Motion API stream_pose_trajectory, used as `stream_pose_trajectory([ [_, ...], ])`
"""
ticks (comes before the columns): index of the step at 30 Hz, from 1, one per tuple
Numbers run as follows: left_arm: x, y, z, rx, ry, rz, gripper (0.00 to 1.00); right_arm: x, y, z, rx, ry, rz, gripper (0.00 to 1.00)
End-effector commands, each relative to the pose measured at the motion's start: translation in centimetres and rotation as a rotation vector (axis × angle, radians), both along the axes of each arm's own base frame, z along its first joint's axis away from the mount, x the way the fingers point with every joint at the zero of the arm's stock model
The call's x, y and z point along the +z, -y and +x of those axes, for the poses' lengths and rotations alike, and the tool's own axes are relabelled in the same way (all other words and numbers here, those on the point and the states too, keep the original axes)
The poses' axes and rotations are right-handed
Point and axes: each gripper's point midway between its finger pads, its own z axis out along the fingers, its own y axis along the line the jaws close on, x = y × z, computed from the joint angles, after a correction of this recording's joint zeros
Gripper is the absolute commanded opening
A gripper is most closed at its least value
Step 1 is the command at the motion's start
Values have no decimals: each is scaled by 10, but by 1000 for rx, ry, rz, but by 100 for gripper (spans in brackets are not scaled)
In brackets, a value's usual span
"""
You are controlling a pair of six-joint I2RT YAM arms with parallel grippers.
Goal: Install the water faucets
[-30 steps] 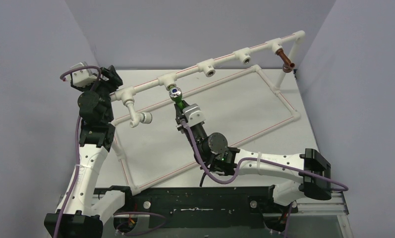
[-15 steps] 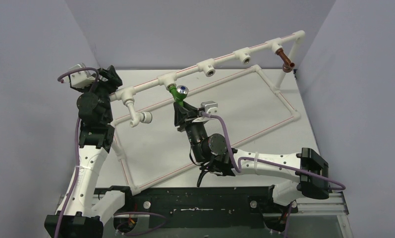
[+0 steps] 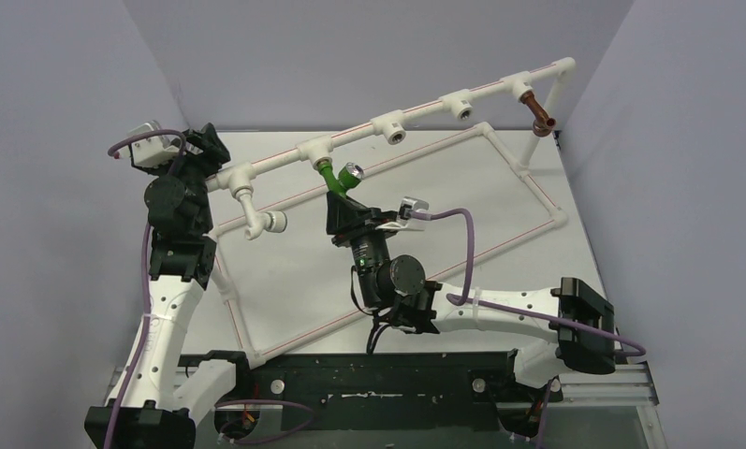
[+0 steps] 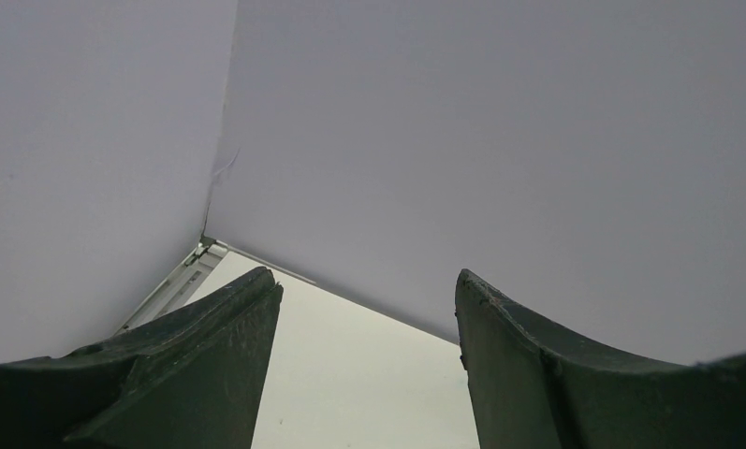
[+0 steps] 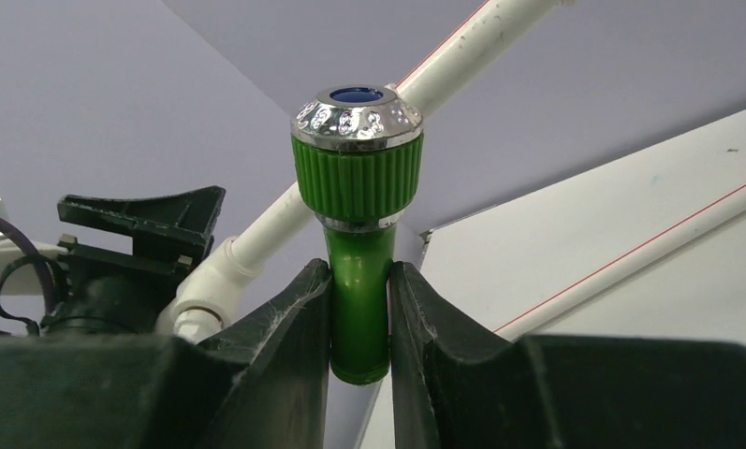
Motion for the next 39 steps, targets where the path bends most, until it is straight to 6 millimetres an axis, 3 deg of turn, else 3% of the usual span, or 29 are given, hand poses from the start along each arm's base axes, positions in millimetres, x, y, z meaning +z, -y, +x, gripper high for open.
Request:
stream_pose_trajectory([
  [1,-138,7,-9,-49,-456,56,66,20,-8,6,77,-25,299,0],
  [18,-134,8,-12,-56,-436,52,66,12,-24,2,202,-168,671,0],
  [29,-135,9,-12,-59,-437,52,66,17,-24,-5,220,-148,645,0],
  [39,-136,8,-12,-57,-440,52,66,23,-17,-7,208,-114,584,24],
])
